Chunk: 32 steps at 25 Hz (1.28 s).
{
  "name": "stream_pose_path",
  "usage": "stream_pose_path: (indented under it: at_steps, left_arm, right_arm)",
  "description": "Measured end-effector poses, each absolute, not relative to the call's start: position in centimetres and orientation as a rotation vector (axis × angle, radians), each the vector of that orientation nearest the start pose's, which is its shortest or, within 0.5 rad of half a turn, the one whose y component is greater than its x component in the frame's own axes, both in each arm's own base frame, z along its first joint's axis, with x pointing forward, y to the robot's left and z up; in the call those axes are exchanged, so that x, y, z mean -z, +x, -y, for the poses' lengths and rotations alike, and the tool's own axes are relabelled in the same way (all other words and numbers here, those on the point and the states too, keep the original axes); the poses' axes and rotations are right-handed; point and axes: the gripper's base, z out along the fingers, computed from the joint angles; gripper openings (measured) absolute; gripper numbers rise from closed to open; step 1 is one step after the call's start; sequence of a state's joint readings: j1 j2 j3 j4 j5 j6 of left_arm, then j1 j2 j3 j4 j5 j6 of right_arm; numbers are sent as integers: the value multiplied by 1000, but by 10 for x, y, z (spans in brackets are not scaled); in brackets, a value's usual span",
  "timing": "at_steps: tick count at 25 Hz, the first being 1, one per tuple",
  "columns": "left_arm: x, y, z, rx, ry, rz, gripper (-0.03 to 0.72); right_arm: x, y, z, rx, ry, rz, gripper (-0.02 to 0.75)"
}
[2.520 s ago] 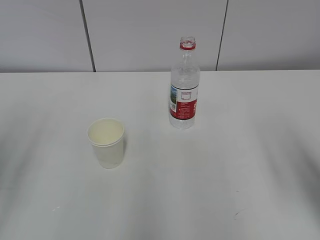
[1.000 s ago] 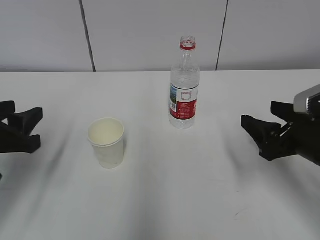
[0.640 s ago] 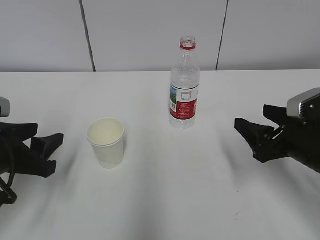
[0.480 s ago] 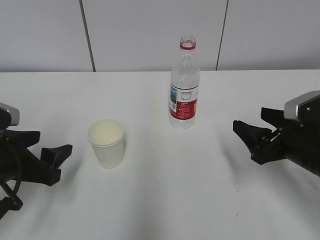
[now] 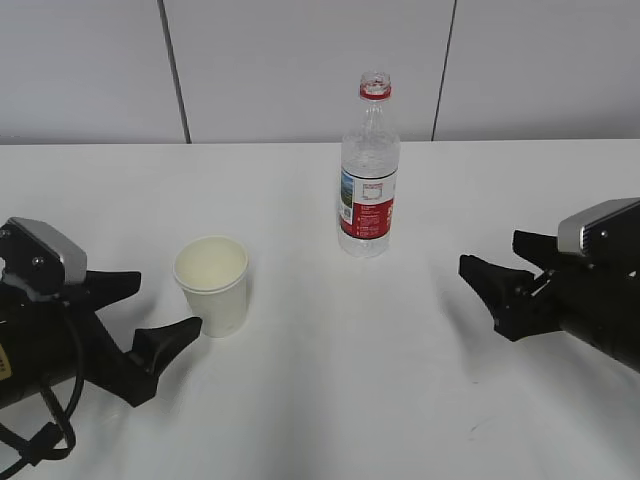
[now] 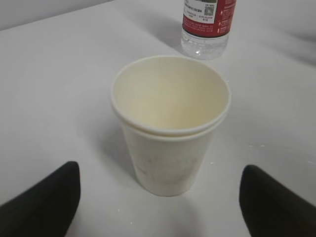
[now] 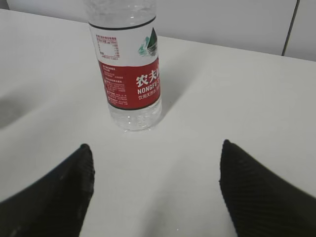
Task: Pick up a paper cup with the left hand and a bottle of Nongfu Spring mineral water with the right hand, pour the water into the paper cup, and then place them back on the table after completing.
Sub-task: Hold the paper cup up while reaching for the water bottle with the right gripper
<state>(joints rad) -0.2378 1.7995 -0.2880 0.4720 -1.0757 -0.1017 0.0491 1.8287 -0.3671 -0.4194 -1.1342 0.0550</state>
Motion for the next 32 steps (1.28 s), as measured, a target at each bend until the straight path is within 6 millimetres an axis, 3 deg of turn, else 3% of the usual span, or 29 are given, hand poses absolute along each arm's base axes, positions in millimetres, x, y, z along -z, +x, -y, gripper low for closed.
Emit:
stream_pose_path:
  at_steps: [22,29,32]
  left_arm:
    - [-79,286,117,583,712,-1811,583]
    - [-76,283,119,606,750,-1807,438]
    - [-77,283,119,610,747,-1798,401]
  right_arm:
    - [-120,260,-47,-279,-448,-1784,587]
    - [-123,271,-55,-320,-562,-1722,587]
    - [-120,286,-61,-340,-612,-1690,587]
